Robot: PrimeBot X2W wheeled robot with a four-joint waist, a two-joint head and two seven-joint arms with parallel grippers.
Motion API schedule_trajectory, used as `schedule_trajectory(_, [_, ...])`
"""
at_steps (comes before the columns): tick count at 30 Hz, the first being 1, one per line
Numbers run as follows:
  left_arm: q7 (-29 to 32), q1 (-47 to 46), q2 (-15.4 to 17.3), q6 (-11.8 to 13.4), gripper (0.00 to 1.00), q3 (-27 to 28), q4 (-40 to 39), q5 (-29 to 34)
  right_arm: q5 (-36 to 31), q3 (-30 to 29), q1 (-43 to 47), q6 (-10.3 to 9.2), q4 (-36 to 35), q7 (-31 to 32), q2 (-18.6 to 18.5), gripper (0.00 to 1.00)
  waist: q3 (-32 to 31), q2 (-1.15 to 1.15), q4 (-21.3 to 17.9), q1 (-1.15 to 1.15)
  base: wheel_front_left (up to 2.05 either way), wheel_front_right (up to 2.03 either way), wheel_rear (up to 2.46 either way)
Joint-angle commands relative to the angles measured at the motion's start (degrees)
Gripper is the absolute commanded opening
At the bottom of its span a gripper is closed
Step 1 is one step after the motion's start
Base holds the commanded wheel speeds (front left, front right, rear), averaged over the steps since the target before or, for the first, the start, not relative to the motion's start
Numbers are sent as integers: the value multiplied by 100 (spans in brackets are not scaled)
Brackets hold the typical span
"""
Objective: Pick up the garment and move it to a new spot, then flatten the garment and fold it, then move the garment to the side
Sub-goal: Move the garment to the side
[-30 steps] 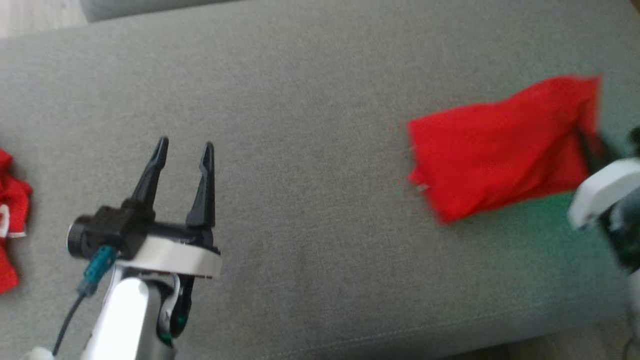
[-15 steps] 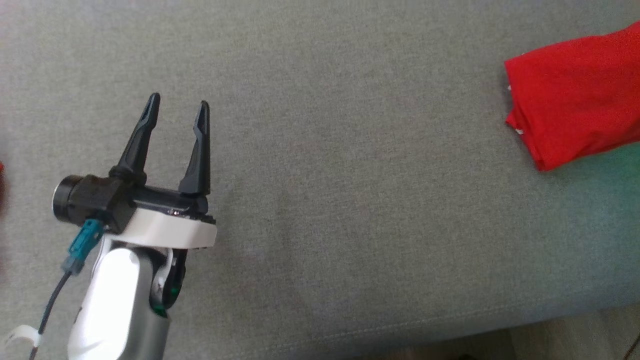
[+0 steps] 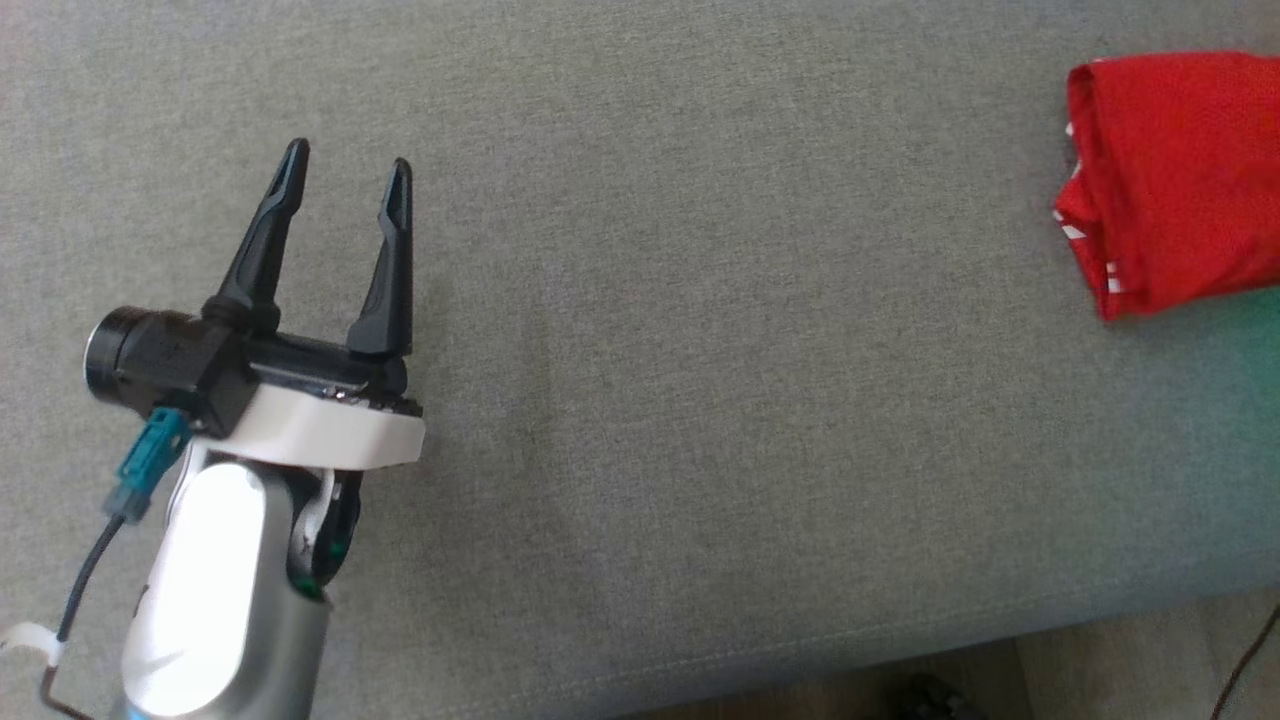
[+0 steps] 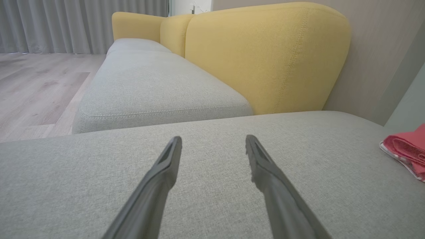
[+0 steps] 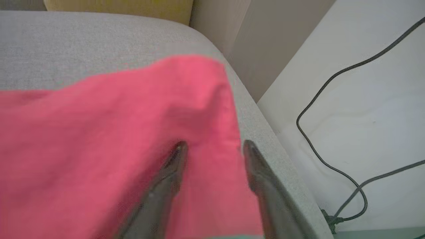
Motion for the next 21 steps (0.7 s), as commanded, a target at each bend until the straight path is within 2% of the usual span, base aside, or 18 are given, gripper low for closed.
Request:
schedule_trajectory(1, [-31,-175,129,-31,100,198,-184,61,-126,7,-100,-5,-166,-123,15,100,-14,0,-17,-1,0,0,0])
schedule_trajectory(7, [-31,-67,146,-22,100,287,-116,62,-234,10,-1,-5,-283,-656,475,100,-277,0,-107,-1,0,0,0])
schedule_trajectory(14, [-31,343,124,61,100,408,6,37,332,791,631,-5,-1104,-1279,883,100,-854,0,-163,-1,0,0,0])
schedule_trajectory(21, [-31,781,31,184,100,514,71,-32,828,1604,1573,-5,-2198,-1467,1241,100,-1387,0,49,-1,0,0,0])
